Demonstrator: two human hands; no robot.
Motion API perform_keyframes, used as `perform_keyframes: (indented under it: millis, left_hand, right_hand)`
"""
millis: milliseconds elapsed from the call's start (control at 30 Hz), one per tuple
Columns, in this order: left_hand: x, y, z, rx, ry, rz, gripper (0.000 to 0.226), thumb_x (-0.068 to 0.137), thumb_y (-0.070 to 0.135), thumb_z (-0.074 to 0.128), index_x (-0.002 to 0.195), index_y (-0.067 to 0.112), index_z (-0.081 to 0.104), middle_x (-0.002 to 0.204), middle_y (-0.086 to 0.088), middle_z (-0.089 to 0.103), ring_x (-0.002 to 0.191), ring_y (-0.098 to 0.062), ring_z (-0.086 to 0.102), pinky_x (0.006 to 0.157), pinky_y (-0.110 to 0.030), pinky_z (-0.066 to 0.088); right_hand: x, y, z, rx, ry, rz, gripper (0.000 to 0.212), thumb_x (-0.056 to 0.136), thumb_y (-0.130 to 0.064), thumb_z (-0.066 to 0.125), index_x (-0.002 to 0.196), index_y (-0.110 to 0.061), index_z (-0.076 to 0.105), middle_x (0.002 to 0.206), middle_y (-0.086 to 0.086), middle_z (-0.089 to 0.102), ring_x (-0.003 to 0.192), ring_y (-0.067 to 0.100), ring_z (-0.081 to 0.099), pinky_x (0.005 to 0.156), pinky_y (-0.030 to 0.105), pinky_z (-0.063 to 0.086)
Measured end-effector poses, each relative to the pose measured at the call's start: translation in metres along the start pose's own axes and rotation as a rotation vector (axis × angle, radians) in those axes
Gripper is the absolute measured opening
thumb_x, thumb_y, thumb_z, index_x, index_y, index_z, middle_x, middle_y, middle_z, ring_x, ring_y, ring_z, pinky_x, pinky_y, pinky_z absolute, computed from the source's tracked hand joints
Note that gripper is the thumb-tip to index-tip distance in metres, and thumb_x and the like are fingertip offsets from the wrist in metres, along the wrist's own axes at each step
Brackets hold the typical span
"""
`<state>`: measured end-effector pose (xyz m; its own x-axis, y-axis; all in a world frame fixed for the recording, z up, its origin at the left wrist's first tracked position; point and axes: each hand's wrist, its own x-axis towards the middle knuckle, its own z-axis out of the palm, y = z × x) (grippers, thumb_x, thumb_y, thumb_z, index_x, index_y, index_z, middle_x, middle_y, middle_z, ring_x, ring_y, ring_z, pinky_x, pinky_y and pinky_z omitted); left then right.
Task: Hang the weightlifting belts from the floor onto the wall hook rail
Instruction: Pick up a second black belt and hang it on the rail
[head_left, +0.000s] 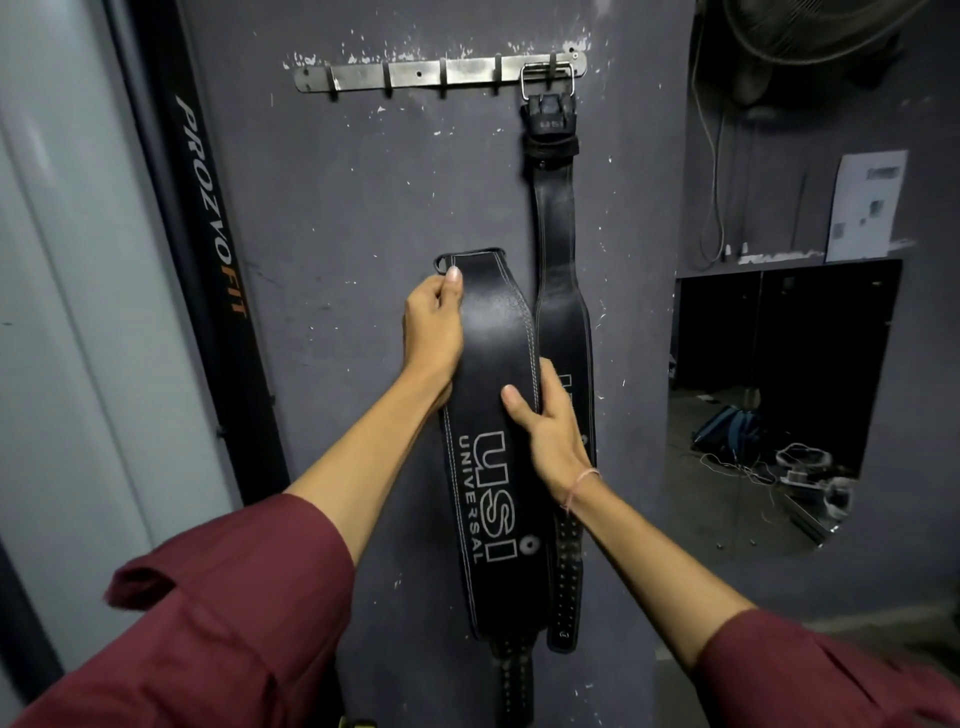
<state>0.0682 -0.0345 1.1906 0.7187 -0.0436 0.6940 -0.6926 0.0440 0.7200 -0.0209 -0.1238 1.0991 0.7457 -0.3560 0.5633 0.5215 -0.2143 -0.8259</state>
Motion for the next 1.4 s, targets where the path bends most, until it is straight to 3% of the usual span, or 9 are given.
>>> perform_keyframes:
  millis: [167, 333, 467, 667, 800, 967, 1167, 1300, 1400]
  left_hand:
    - [-0.016, -0.004, -0.008, 0.204, -0.037, -0.003, 0.037, 0.105, 0.039, 0.036, 0.073, 0.019, 0.038, 0.063, 0.007, 0.039, 0.056, -0.006, 0.037, 0.054, -0.024, 0.031]
    - [-0.070, -0.049, -0.010, 0.226, 0.106, 0.076, 0.030, 0.106, 0.034, 0.034, 0.088, 0.010, 0.037, 0.063, -0.003, 0.044, 0.058, -0.023, 0.041, 0.058, -0.034, 0.026]
    - [-0.127, -0.081, -0.008, 0.169, 0.056, 0.099, 0.032, 0.102, 0.039, 0.034, 0.097, 0.008, 0.041, 0.077, -0.007, 0.059, 0.066, -0.023, 0.057, 0.059, -0.032, 0.041]
    - [-0.189, -0.116, -0.010, 0.106, -0.133, -0.059, 0.024, 0.098, 0.040, 0.043, 0.095, 0.017, 0.042, 0.085, 0.000, 0.065, 0.073, 0.000, 0.062, 0.063, -0.008, 0.043]
    - [-0.161, -0.102, 0.000, 0.088, -0.103, -0.090, 0.033, 0.096, 0.046, 0.052, 0.110, 0.017, 0.048, 0.104, -0.001, 0.068, 0.095, -0.011, 0.064, 0.085, -0.031, 0.052]
    - [-0.090, -0.054, 0.001, 0.079, -0.197, 0.036, 0.043, 0.090, 0.048, 0.065, 0.118, 0.017, 0.053, 0.114, 0.003, 0.069, 0.107, -0.011, 0.065, 0.092, -0.030, 0.052]
    - [-0.042, -0.016, 0.016, -0.024, 0.059, -0.034, 0.032, 0.094, 0.037, 0.063, 0.094, 0.004, 0.063, 0.083, 0.000, 0.067, 0.074, -0.010, 0.059, 0.069, -0.026, 0.048]
    - [-0.046, -0.024, 0.012, 0.026, 0.120, 0.001, 0.040, 0.095, 0.036, 0.061, 0.069, 0.014, 0.041, 0.060, 0.008, 0.038, 0.053, -0.003, 0.033, 0.050, -0.018, 0.029]
    - [-0.050, -0.024, 0.006, 0.010, 0.131, 0.013, 0.035, 0.096, 0.033, 0.062, 0.073, 0.014, 0.043, 0.060, 0.009, 0.035, 0.048, 0.000, 0.031, 0.049, -0.016, 0.029]
  right_hand:
    - [0.001, -0.001, 0.003, 0.061, 0.143, -0.002, 0.023, 0.092, -0.003, 0.061, 0.116, -0.004, 0.062, 0.108, 0.011, 0.072, 0.098, 0.018, 0.069, 0.092, 0.037, 0.056]
    - [0.022, -0.002, 0.016, 0.070, 0.213, -0.002, 0.055, 0.076, -0.034, 0.070, 0.121, -0.005, 0.060, 0.119, 0.017, 0.066, 0.112, 0.033, 0.064, 0.101, 0.053, 0.049]
    - [0.040, -0.007, 0.016, 0.088, 0.262, -0.002, 0.039, 0.075, -0.028, 0.070, 0.107, -0.006, 0.065, 0.106, 0.017, 0.072, 0.099, 0.032, 0.069, 0.094, 0.056, 0.052]
    - [0.055, -0.008, 0.004, 0.140, 0.302, 0.008, 0.052, 0.071, -0.029, 0.073, 0.115, -0.002, 0.063, 0.112, 0.018, 0.071, 0.100, 0.028, 0.068, 0.098, 0.056, 0.051]
    - [0.048, -0.021, -0.003, 0.170, 0.255, -0.020, 0.032, 0.083, -0.015, 0.067, 0.112, -0.001, 0.063, 0.103, 0.010, 0.072, 0.092, 0.020, 0.066, 0.097, 0.050, 0.053]
    - [0.049, -0.023, -0.016, 0.261, 0.185, -0.072, 0.014, 0.091, 0.003, 0.059, 0.098, -0.009, 0.061, 0.091, 0.005, 0.068, 0.086, 0.020, 0.064, 0.087, 0.044, 0.055]
    - [0.038, -0.012, -0.014, 0.215, 0.117, -0.045, 0.025, 0.090, -0.007, 0.065, 0.114, -0.003, 0.061, 0.110, 0.017, 0.071, 0.102, 0.032, 0.069, 0.096, 0.054, 0.053]
    - [0.016, 0.010, -0.017, 0.109, -0.051, 0.055, 0.067, 0.078, -0.002, 0.076, 0.137, -0.010, 0.046, 0.130, 0.009, 0.064, 0.120, 0.026, 0.062, 0.105, 0.043, 0.048]
    - [-0.019, 0.039, -0.023, 0.171, -0.162, 0.195, 0.066, 0.073, 0.015, 0.074, 0.130, -0.011, 0.052, 0.119, 0.005, 0.071, 0.111, 0.018, 0.068, 0.097, 0.032, 0.054]
